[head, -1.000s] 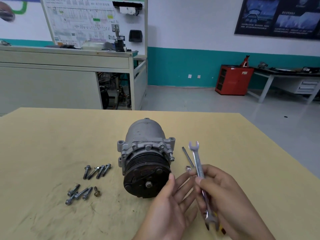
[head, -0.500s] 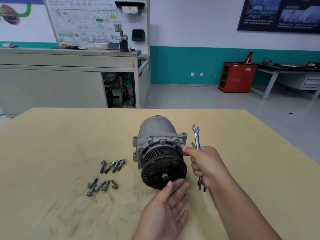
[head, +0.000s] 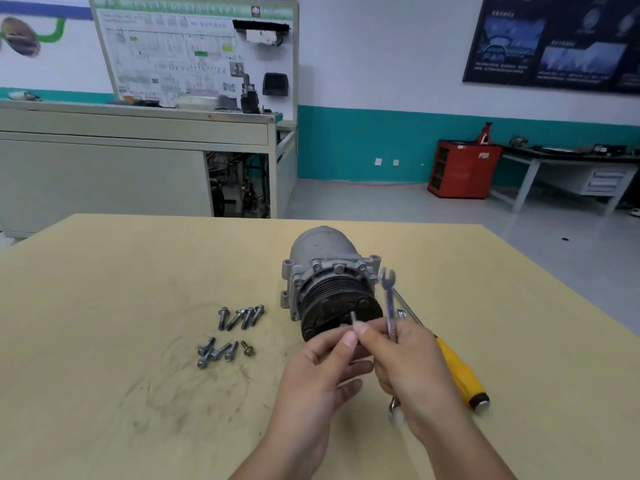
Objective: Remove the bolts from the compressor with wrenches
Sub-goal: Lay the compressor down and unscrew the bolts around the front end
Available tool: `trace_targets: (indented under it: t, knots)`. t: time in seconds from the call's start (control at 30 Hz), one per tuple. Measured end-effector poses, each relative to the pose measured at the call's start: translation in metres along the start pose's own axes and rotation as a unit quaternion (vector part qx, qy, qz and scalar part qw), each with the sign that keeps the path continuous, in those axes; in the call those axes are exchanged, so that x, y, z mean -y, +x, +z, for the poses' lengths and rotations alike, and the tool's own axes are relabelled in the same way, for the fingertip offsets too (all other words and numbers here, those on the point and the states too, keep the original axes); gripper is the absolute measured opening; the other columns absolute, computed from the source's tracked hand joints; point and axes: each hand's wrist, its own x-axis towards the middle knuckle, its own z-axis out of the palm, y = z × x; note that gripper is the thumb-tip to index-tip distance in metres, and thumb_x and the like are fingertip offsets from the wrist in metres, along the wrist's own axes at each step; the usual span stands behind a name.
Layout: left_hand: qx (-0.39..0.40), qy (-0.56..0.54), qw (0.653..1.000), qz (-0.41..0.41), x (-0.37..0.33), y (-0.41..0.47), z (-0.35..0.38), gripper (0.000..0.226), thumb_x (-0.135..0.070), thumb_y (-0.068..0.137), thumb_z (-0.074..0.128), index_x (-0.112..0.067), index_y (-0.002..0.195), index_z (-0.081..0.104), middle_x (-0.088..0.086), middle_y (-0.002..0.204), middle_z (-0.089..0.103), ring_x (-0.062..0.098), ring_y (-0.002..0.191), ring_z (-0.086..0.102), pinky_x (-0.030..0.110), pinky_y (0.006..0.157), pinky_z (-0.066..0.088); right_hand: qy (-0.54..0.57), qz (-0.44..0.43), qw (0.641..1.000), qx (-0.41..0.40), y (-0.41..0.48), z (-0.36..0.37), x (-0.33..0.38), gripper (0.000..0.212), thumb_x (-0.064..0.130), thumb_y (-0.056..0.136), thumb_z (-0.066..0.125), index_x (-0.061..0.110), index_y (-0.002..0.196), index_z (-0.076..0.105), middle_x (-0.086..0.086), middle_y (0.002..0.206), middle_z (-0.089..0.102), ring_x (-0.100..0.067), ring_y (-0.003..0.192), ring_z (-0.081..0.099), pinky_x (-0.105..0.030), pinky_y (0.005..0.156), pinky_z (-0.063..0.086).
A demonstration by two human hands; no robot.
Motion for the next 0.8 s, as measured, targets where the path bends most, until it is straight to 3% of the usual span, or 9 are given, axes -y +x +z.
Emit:
trace_targets:
  t: [0.07, 0.17, 0.23, 0.3, 0.33, 0.43, 0.57, 0.67, 0.8]
  knots:
    - [-0.025, -0.011, 1.0, 0.012, 0.0, -0.004, -0.005, 0.031, -0.03, 0.073, 0.067, -0.013, 0.099, 0.072, 0.007, 0.09, 0.074, 0.01, 0.07, 0.065, 0.016, 0.057, 0.047, -0.021, -0.019, 1.0, 0.007, -0.009, 0.011, -0.004, 0.018, 0.009, 0.087, 0.062, 0.01, 0.069, 0.065, 0.008, 0.034, 0.046, 0.0, 0.027, 0.039, -0.007, 0.033, 0.026]
    - [-0.087, -0.024, 0.996, 0.007, -0.004, -0.011, -0.021, 0.017, -0.014, 0.074, 0.071, -0.008, 0.09, 0.071, 0.01, 0.071, 0.071, 0.009, 0.056, 0.062, 0.016, 0.049, 0.047, -0.007, 0.031, 0.999, 0.039, -0.019, 0.024, -0.008, 0.02, 0.014, 0.09, 0.058, 0.006, 0.072, 0.063, 0.009, 0.034, 0.039, 0.0, 0.028, 0.032, -0.011, 0.032, 0.023]
    - [-0.111, 0.028, 0.993, 0.016, -0.009, -0.016, -0.038, 0.01, -0.008, 0.081, 0.069, -0.006, 0.091, 0.07, 0.009, 0.07, 0.072, 0.006, 0.053, 0.059, 0.015, 0.048, 0.045, -0.007, 0.062, 0.996, 0.062, -0.022, 0.03, -0.011, 0.027, 0.019, 0.091, 0.055, -0.003, 0.075, 0.059, 0.008, 0.04, 0.031, -0.004, 0.032, 0.024, -0.015, 0.033, 0.02]
    - [-0.152, 0.155, 0.975, 0.057, -0.016, -0.016, -0.063, 0.007, -0.013, 0.081, 0.072, -0.011, 0.088, 0.072, 0.002, 0.068, 0.073, 0.002, 0.052, 0.058, 0.01, 0.05, 0.042, -0.028, 0.057, 0.997, 0.052, -0.021, 0.032, -0.012, 0.029, 0.021, 0.091, 0.054, -0.007, 0.084, 0.057, 0.006, 0.044, 0.029, -0.007, 0.036, 0.023, -0.017, 0.035, 0.019]
    - [-0.185, 0.244, 0.948, 0.088, -0.02, -0.015, -0.077, 0.008, -0.018, 0.079, 0.074, -0.014, 0.086, 0.072, -0.002, 0.065, 0.072, -0.001, 0.051, 0.058, 0.007, 0.049, 0.039, -0.031, 0.05, 0.998, 0.037, -0.02, 0.03, -0.01, 0.026, 0.02, 0.091, 0.054, -0.004, 0.085, 0.06, 0.006, 0.045, 0.029, -0.007, 0.037, 0.022, -0.018, 0.036, 0.018]
    - [-0.255, 0.482, 0.826, 0.145, -0.035, -0.008, -0.106, 0.014, -0.025, 0.08, 0.072, -0.022, 0.093, 0.068, -0.008, 0.055, 0.061, 0.001, 0.055, 0.055, 0.01, 0.049, 0.035, 0.023, 0.051, 0.998, -0.004, -0.007, 0.018, -0.005, 0.021, 0.013, 0.093, 0.05, 0.007, 0.076, 0.063, 0.006, 0.045, 0.028, -0.007, 0.036, 0.02, -0.016, 0.035, 0.016]
    - [-0.209, 0.653, 0.714, 0.143, -0.03, 0.005, -0.123, 0.031, -0.035, 0.085, 0.06, -0.031, 0.115, 0.054, -0.006, 0.084, 0.066, 0.011, 0.086, 0.061, 0.02, 0.062, 0.034, 0.11, 0.064, 0.991, -0.045, 0.017, 0.0, -0.005, 0.023, 0.006, 0.093, 0.045, 0.005, 0.072, 0.054, 0.005, 0.04, 0.027, -0.005, 0.03, 0.018, -0.01, 0.033, 0.015]
    - [-0.175, 0.709, 0.672, 0.128, -0.024, 0.015, -0.127, 0.035, -0.041, 0.085, 0.054, -0.036, 0.118, 0.047, -0.007, 0.091, 0.06, 0.011, 0.099, 0.058, 0.02, 0.07, 0.036, 0.137, 0.066, 0.986, -0.067, 0.04, -0.013, -0.006, 0.022, 0.003, 0.091, 0.043, 0.004, 0.071, 0.052, 0.004, 0.04, 0.027, -0.005, 0.028, 0.017, -0.008, 0.034, 0.015]
    - [-0.158, 0.749, 0.635, 0.108, -0.023, 0.026, -0.125, 0.035, -0.045, 0.087, 0.052, -0.035, 0.12, 0.043, -0.01, 0.105, 0.062, 0.011, 0.106, 0.053, 0.021, 0.078, 0.038, 0.076, 0.105, 0.988, -0.082, 0.078, -0.027, -0.01, 0.017, 0.002, 0.088, 0.044, 0.002, 0.073, 0.054, 0.0, 0.046, 0.03, -0.006, 0.029, 0.017, -0.01, 0.035, 0.012]
